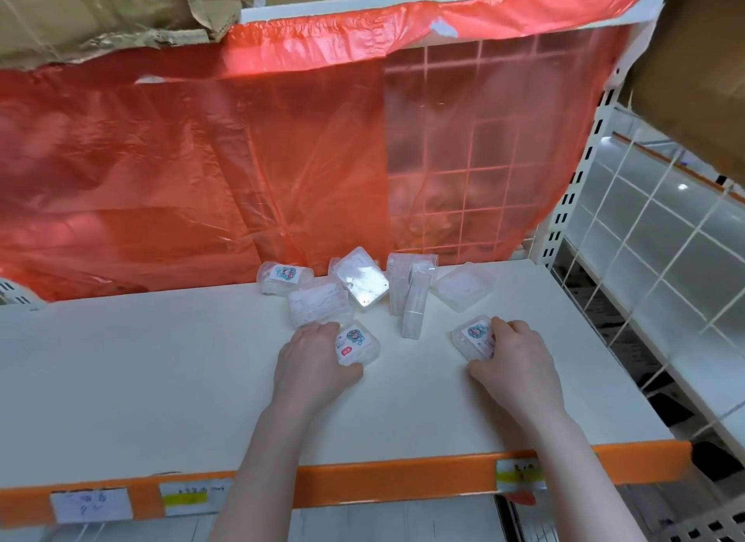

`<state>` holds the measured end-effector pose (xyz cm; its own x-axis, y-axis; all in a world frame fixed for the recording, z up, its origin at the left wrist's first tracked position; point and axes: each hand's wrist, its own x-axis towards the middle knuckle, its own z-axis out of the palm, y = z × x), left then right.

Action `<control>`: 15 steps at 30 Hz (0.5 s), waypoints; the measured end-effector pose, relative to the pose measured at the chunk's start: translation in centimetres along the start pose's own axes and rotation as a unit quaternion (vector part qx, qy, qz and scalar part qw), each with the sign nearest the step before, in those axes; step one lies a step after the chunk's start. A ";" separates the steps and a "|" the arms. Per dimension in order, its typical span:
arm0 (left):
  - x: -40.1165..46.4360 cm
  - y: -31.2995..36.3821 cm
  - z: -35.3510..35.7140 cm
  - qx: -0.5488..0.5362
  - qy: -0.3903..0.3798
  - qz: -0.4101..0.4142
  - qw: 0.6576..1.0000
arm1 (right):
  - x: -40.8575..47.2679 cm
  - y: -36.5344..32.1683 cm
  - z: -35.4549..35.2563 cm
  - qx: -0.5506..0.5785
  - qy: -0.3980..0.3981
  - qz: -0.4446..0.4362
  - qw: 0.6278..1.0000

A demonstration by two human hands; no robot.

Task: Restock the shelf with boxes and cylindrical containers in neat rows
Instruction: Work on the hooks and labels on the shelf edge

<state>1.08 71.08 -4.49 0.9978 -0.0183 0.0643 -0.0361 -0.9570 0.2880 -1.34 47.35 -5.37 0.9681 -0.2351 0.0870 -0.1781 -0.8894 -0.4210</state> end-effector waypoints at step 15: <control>-6.0 -6.6 -4.3 -0.048 0.045 -0.035 0.997 | -2.4 -5.7 -0.6 0.014 0.046 -0.142 0.989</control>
<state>-4.95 78.79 -2.66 0.9891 0.0785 0.1245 0.0247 -0.9223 0.3856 -2.80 52.72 -2.60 0.9578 -0.0136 0.2870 0.1048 -0.9134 -0.3933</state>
